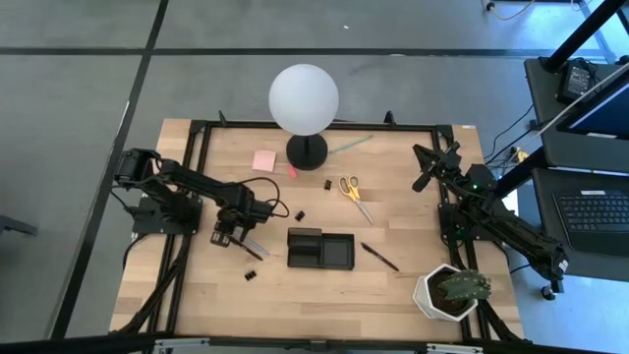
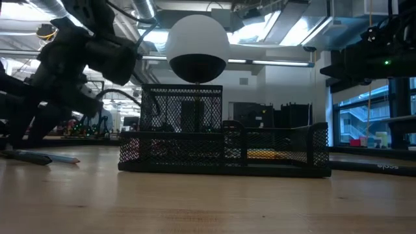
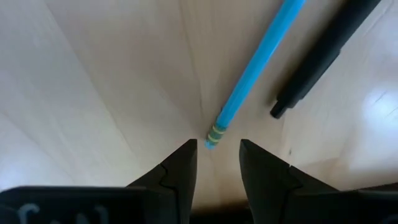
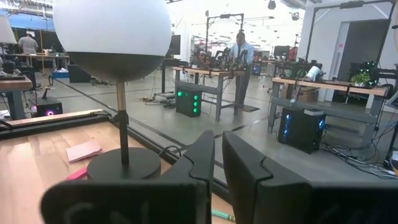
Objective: Pick and place office supplies into organizer
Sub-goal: Put the blue pencil into the black desk organizer
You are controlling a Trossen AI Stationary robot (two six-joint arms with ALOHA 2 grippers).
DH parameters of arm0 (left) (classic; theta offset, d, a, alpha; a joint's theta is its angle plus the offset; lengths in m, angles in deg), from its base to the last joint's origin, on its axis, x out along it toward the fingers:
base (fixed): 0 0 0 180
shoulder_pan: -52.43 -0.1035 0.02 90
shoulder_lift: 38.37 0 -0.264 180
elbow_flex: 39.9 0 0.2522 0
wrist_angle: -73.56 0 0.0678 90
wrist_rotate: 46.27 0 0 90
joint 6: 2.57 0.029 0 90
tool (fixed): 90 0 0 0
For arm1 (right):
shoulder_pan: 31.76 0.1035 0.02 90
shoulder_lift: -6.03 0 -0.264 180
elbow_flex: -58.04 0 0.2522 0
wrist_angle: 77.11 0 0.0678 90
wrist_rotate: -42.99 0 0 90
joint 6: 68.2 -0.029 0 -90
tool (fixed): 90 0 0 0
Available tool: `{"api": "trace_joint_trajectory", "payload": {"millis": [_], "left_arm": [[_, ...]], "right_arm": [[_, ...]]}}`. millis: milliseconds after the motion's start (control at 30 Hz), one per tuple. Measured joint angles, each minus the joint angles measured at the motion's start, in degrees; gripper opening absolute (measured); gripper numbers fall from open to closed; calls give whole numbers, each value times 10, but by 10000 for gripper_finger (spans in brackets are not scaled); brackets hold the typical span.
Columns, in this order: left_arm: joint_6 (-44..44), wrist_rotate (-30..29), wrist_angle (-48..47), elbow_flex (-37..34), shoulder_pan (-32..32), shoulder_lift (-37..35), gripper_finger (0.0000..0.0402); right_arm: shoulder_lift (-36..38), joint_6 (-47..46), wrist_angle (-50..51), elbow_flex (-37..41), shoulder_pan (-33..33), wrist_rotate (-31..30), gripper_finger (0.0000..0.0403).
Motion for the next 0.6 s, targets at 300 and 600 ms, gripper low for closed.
{"api": "trace_joint_trajectory", "payload": {"millis": [300, 600], "left_arm": [[-10, -22, 20, -5, 2, 2, 112], [-9, -20, 14, -1, 4, 63, 109]], "right_arm": [[0, 0, 0, 0, 0, 0, 37], [0, 0, 1, 0, 0, 0, 37]]}}
